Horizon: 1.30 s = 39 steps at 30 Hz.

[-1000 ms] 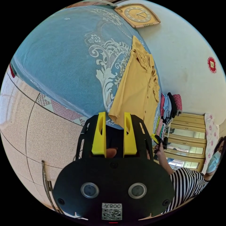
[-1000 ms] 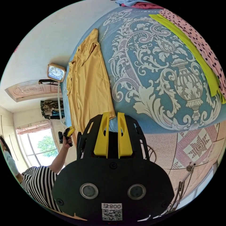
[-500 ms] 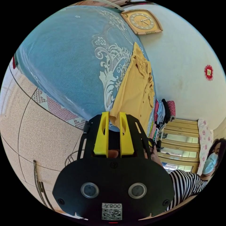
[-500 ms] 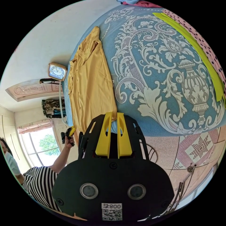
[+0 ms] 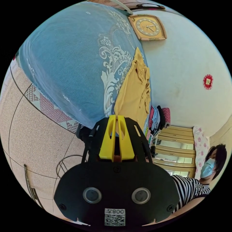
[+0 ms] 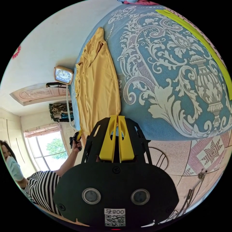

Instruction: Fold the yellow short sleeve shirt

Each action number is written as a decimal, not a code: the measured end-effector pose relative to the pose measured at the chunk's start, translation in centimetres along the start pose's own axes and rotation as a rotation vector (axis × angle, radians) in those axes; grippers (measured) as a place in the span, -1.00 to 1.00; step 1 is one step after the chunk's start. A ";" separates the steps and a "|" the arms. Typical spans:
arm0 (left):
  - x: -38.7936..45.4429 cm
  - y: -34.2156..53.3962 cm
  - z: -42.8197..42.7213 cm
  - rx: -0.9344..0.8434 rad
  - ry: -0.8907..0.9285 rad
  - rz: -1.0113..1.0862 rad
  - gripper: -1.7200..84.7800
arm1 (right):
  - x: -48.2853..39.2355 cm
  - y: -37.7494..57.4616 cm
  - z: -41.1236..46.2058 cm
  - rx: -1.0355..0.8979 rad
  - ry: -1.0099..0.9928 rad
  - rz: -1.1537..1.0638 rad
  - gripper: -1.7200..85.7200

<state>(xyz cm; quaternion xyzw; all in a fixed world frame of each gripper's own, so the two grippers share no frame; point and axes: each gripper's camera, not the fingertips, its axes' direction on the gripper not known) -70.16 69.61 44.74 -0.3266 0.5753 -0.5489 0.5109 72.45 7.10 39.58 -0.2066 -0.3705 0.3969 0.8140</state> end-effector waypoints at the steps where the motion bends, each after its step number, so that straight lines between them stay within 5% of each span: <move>1: 0.1 0.1 -0.1 0.007 0.009 0.002 -0.93 | 0.1 0.1 -0.2 0.005 -0.009 0.004 -0.95; 25: 7.4 5.1 -0.6 0.049 0.156 0.075 -0.94 | -1.7 3.1 -2.5 0.057 -0.161 -0.033 -0.96; 39: 21.6 -4.9 6.4 0.089 0.279 0.266 -0.94 | -14.7 -10.3 -2.3 0.117 -0.247 -0.256 -0.95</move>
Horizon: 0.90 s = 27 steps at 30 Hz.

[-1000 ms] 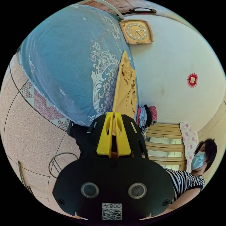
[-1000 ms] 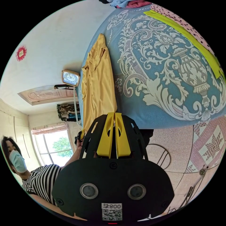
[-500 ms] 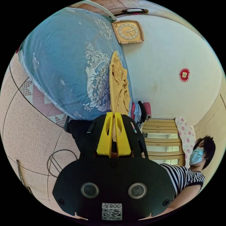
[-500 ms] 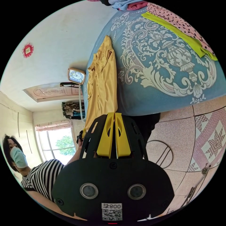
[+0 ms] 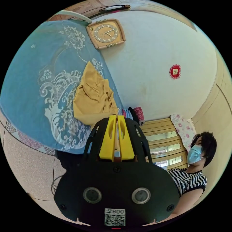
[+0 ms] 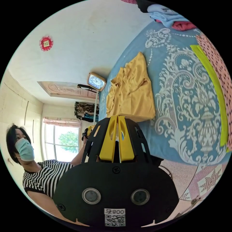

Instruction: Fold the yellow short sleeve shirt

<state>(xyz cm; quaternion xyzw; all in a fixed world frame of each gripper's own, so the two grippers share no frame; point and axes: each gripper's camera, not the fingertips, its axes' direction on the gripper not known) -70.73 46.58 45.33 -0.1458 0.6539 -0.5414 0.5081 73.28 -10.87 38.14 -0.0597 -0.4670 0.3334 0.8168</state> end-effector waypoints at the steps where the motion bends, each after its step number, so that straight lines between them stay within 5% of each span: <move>1: 0.4 -1.0 0.7 0.002 0.005 0.010 -0.94 | -0.5 -1.2 0.4 0.001 -0.003 -0.013 -0.95; 9: 3.8 -15.5 13.8 0.022 -0.083 0.121 -0.93 | -4.9 -20.6 9.3 -0.024 0.144 -0.135 -0.95; 16: 0.8 -20.9 24.7 0.009 -0.292 0.027 -0.87 | -0.9 -30.2 20.4 -0.115 0.292 0.059 -0.91; 22: 4.2 -18.5 28.3 0.070 -0.302 0.205 -0.79 | -8.2 -27.6 24.6 -0.019 0.448 -0.223 -0.89; 27: 9.4 -14.4 39.0 -0.287 -0.365 0.469 -0.77 | -16.9 -23.6 38.7 -0.275 0.690 -0.646 -0.84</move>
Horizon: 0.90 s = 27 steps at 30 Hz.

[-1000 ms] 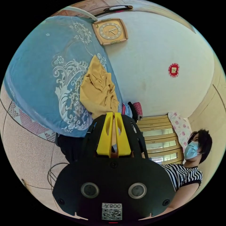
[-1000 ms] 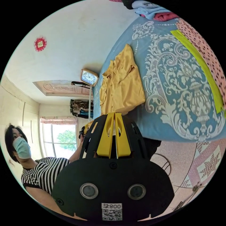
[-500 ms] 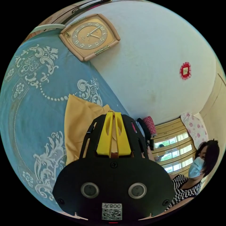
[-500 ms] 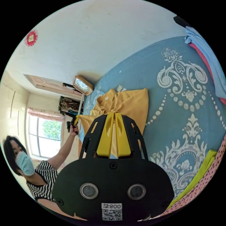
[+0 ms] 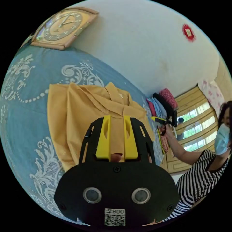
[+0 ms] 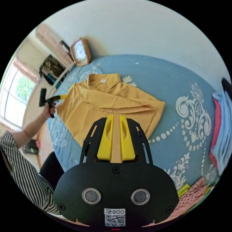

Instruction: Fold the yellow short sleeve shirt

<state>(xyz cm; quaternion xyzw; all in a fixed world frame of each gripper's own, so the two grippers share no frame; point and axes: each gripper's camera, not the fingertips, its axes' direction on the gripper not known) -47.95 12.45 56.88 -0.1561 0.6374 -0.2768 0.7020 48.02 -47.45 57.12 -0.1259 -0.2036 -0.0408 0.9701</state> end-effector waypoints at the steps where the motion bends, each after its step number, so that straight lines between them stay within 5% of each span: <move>1: 1.1 -0.3 1.0 -0.027 -0.028 0.045 -0.76 | -1.6 -0.8 0.8 -0.018 0.044 -0.049 -0.84; 6: 9.8 -3.0 8.9 -0.175 -0.313 0.441 -0.73 | -13.1 -5.0 5.9 -0.042 0.365 -0.428 -0.80; 12: 15.1 -4.2 16.0 -0.273 -0.579 0.710 -0.77 | -18.9 -7.1 11.0 -0.077 0.562 -0.616 -0.84; 27: 18.2 -13.0 19.3 -0.149 -0.686 0.688 -0.89 | -18.0 -17.6 10.4 -0.026 0.537 -0.468 -0.93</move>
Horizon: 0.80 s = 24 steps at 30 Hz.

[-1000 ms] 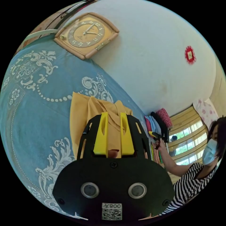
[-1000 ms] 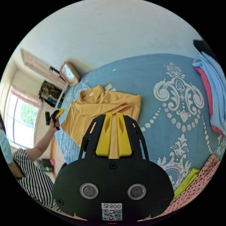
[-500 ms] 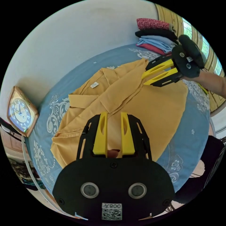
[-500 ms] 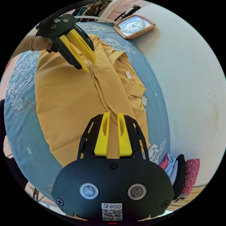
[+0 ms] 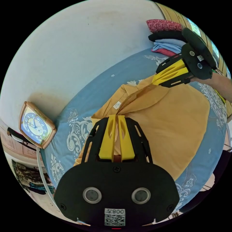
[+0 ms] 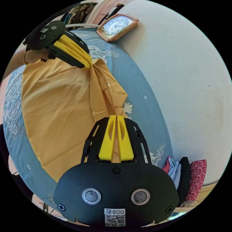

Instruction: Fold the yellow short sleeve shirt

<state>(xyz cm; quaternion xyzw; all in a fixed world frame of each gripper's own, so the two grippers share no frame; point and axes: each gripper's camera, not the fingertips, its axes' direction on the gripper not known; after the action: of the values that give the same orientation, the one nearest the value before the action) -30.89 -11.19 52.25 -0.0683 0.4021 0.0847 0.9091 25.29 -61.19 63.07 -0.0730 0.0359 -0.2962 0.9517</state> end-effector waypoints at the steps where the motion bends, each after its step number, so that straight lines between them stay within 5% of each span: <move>1: -0.5 -0.4 0.2 -0.006 0.007 -0.023 -0.88 | 0.7 -0.3 0.2 -0.012 -0.012 0.017 -0.92; 8: -4.4 0.0 1.2 0.043 0.122 -0.225 -0.82 | 4.6 1.5 -1.1 0.109 -0.243 0.186 -0.83; 14: -3.6 3.7 1.5 0.011 0.113 -0.194 -0.85 | 0.4 2.8 3.2 -0.033 -0.061 0.007 -0.91; 24: -9.6 6.0 6.1 -0.103 0.107 -0.379 -0.90 | 6.8 3.9 7.8 -0.099 -0.157 0.125 -0.97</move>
<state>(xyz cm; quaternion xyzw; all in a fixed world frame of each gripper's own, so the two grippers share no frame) -34.13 -5.12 63.12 -0.1937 0.4247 -0.0714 0.8815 33.92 -60.91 70.00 -0.1404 -0.0196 -0.2276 0.9634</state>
